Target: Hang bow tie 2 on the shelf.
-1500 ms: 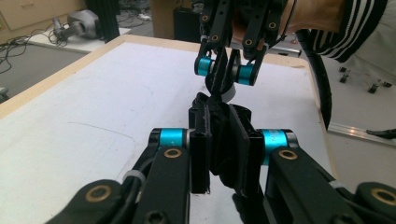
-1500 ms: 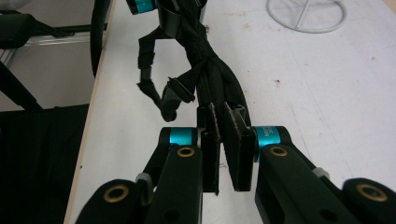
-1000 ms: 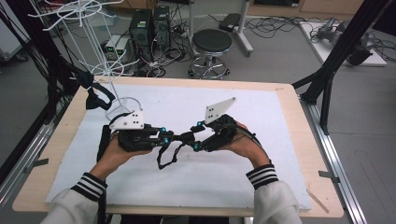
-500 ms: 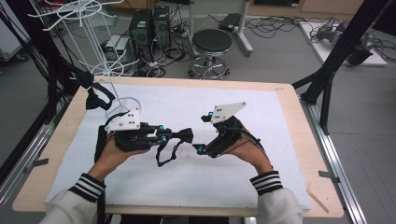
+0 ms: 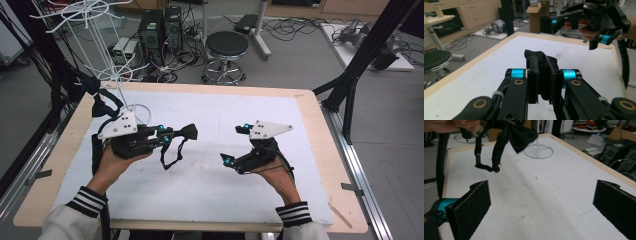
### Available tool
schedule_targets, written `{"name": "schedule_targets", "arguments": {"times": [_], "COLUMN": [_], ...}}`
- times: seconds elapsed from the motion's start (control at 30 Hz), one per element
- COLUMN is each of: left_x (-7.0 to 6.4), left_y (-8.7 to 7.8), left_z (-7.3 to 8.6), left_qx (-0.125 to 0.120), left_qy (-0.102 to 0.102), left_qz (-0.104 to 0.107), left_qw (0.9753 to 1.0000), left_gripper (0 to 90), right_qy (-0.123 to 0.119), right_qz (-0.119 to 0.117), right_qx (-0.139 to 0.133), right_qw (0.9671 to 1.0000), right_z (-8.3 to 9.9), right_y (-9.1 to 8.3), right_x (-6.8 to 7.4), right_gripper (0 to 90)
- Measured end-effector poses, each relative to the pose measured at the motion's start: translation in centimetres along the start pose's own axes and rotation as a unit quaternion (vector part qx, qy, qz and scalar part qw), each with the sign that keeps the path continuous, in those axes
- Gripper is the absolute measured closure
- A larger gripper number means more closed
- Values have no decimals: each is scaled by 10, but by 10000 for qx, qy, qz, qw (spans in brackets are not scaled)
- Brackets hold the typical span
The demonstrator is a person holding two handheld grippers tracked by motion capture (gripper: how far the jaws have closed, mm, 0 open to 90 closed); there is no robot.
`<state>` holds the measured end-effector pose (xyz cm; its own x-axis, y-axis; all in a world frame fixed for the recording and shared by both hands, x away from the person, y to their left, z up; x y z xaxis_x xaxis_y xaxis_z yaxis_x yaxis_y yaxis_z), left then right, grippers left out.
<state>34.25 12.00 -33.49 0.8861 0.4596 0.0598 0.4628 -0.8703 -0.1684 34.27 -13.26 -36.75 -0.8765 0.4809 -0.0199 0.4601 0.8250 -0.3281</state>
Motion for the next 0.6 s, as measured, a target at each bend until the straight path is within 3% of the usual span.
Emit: {"name": "schedule_targets", "arguments": {"times": [0.03,0.2,0.47,0.6], "left_x": [2,7,16,22], "left_y": [-2,-10,-22,-30], "left_z": [-1,-9,-18,-23], "left_qx": [-28,-99,-183,-220], "left_qy": [-10,21,31,50], "left_qz": [-55,-238,-581,-755], "left_qw": [10000,9997,9981,9969], "left_gripper": [809,808,808,808], "right_qy": [11,108,245,286], "right_qz": [163,312,768,888], "right_qx": [5,-240,-613,-792], "right_qw": [9999,9992,9949,9925], "right_z": [5,12,30,40], "right_y": [-5,-14,-31,-40], "right_x": [-2,-2,-6,-7], "right_gripper": [7,7,7,7]}}
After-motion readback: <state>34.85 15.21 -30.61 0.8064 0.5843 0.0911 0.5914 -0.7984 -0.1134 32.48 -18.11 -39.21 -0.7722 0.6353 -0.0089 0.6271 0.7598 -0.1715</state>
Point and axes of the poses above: each handheld gripper's, and its own axes: y roughly forward along the jaws, z roughly out of its underside, x roughly to its left, the point moved 7 cm from there along y, roughly forward along the jaws, and after that the axes turned 3 degrees about -x, right-handed, at the moved point
